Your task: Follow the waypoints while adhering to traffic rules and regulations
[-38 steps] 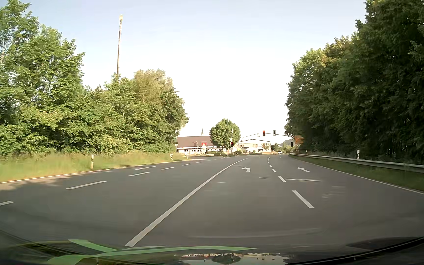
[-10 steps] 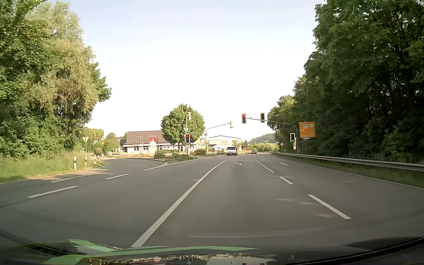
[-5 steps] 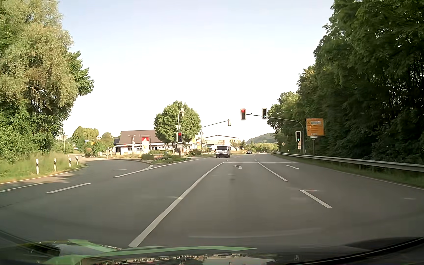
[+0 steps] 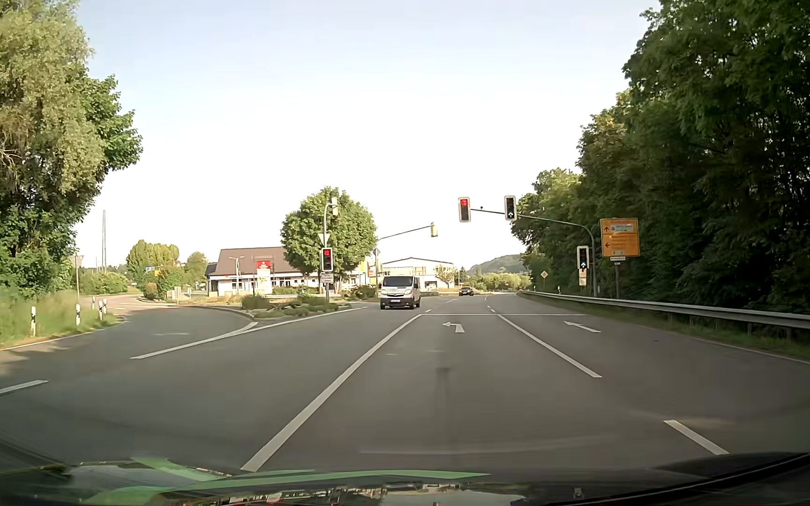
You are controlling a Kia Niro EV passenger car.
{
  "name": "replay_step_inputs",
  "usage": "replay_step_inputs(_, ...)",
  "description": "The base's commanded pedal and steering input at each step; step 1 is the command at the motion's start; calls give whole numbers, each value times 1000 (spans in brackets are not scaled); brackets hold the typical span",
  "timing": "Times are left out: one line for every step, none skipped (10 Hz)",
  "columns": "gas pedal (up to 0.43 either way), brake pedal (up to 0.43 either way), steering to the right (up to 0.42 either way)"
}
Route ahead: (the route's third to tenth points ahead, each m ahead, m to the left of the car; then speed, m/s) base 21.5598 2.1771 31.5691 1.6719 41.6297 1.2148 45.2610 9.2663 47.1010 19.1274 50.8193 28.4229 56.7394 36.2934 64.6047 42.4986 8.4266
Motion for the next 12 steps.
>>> replay_step_inputs(0, 152, 6)
replay_step_inputs(0, 146, 6)
replay_step_inputs(0, 140, 6)
replay_step_inputs(0, 128, 6)
replay_step_inputs(0, 116, 7)
replay_step_inputs(0, 104, 7)
replay_step_inputs(0, 91, 8)
replay_step_inputs(0, 98, 11)
replay_step_inputs(0, 110, 14)
replay_step_inputs(0, 140, 16)
replay_step_inputs(0, 165, 16)
replay_step_inputs(0, 201, 15)
